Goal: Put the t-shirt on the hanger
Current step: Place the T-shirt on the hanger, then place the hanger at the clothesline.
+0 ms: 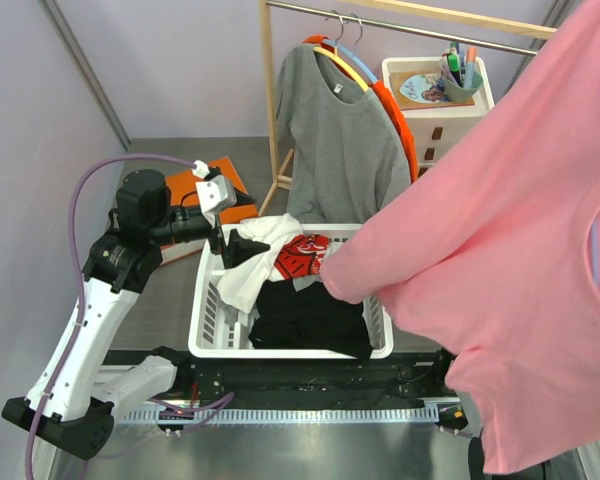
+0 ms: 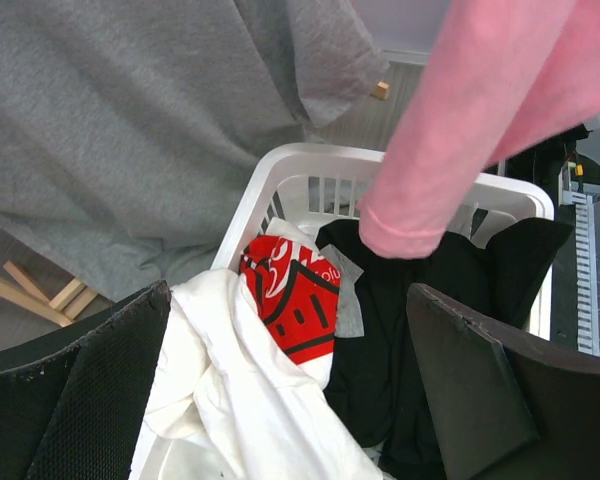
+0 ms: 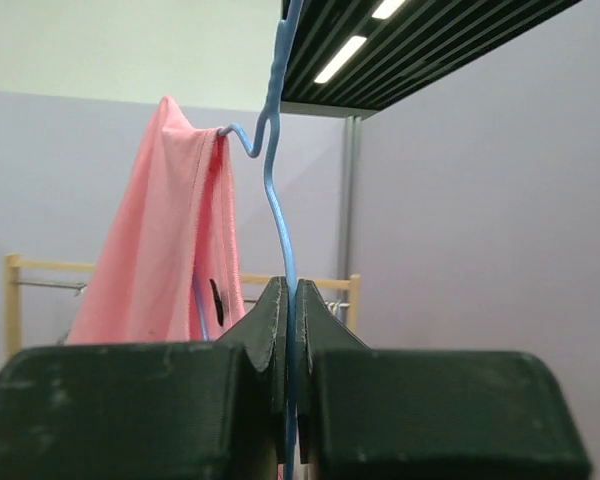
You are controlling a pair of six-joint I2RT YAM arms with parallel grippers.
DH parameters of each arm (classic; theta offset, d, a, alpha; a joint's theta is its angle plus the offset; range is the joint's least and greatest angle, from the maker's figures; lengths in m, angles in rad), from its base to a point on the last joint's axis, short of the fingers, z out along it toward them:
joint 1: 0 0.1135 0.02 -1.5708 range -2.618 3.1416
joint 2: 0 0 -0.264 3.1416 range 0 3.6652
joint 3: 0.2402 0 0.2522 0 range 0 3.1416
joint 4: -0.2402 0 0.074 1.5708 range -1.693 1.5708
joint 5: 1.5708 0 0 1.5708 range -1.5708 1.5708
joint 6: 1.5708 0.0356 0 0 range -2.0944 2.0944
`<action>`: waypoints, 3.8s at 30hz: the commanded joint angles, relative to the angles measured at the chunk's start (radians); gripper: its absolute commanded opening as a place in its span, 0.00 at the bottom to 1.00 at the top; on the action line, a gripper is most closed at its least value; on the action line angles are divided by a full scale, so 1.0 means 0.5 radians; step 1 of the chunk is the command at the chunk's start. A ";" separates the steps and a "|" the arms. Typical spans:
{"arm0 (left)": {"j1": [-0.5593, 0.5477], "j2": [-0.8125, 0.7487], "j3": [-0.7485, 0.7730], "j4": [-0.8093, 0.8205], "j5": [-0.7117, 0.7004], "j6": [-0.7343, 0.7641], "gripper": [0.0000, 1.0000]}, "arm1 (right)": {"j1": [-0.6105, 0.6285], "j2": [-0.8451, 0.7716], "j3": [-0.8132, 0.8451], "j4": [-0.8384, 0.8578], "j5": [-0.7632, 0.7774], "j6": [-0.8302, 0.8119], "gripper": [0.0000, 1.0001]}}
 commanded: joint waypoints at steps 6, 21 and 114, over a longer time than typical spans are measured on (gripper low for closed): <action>0.006 -0.048 -0.130 0.230 0.124 -0.040 1.00 | 0.020 0.515 0.058 0.748 0.406 -0.707 0.01; 0.009 -0.020 -0.238 0.294 0.145 -0.043 1.00 | 0.008 0.095 -0.456 0.006 -0.440 -0.310 0.01; 0.006 0.023 -0.321 0.089 -0.045 0.129 1.00 | 0.720 0.868 -2.245 2.401 -0.118 -0.601 0.01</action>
